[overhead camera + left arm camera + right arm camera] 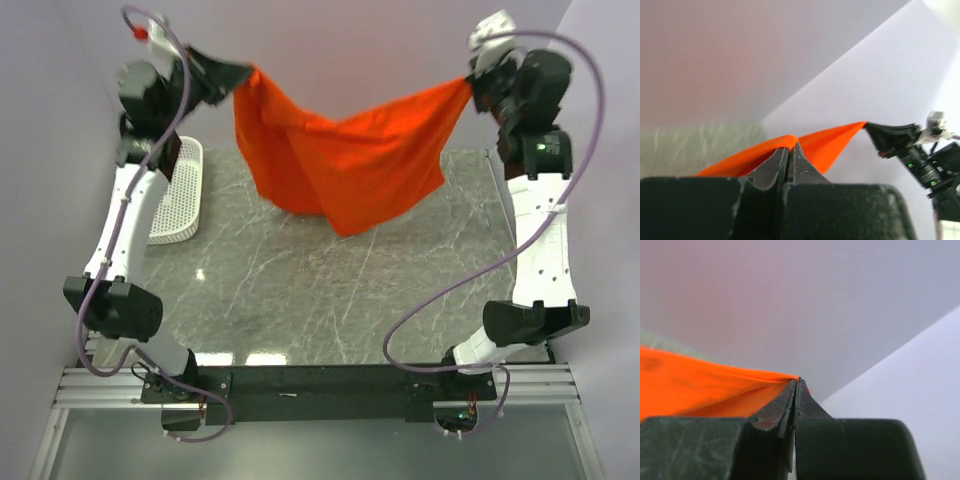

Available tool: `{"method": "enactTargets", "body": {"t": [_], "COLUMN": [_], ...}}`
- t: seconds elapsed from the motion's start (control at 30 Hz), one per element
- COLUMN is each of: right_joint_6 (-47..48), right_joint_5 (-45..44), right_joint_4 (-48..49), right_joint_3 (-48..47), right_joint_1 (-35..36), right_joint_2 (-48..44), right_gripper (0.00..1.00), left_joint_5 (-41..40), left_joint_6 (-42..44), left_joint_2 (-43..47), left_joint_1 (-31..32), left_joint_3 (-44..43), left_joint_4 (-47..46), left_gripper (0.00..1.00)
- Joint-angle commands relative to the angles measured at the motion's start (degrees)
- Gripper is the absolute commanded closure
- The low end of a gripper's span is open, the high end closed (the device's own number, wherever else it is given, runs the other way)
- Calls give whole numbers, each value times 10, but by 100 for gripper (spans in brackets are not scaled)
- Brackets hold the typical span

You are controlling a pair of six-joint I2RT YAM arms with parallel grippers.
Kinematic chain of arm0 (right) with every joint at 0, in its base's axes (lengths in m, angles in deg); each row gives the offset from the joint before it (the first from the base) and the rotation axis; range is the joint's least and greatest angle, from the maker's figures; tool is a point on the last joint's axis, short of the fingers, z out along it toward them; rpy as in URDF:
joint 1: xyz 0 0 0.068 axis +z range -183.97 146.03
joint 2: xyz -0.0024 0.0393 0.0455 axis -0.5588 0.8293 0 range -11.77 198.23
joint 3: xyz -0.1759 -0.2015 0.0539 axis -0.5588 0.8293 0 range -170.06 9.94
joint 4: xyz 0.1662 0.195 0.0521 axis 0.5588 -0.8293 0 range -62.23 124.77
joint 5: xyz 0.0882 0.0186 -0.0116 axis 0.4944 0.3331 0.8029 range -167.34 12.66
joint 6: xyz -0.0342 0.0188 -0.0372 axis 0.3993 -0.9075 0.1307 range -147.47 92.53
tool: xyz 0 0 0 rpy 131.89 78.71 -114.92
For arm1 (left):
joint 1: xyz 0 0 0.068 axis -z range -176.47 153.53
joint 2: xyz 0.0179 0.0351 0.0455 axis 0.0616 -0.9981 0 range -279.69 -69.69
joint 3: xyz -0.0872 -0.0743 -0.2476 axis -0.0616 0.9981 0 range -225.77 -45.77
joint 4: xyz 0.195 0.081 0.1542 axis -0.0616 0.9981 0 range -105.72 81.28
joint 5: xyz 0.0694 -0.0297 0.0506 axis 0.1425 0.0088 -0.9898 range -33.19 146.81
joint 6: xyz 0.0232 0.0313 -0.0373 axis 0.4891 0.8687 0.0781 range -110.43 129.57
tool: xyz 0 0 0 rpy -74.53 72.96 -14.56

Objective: Fold and stack the t-shirts

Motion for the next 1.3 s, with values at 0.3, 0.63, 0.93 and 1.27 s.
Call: {"method": "enactTargets", "body": {"t": [0.3, 0.63, 0.93, 1.27], "right_joint_6": [-58, 248, 453, 501], "right_joint_5": [80, 245, 192, 132], "right_joint_4": [141, -99, -271, -363], "right_joint_3": [289, 739, 847, 797], "right_joint_1": [-97, -118, -118, -118], "right_joint_2": [-317, -620, -670, -673], "right_gripper": [100, 100, 100, 100], "left_joint_5": [33, 69, 40, -3], "left_joint_6": [7, 57, 34, 72], "left_joint_2": [213, 528, 636, 592], "left_joint_1": [-4, -1, 28, 82], "left_joint_3": [122, 649, 807, 743], "left_joint_4": [-54, 187, 370, 506], "left_gripper": [99, 99, 99, 99]}}
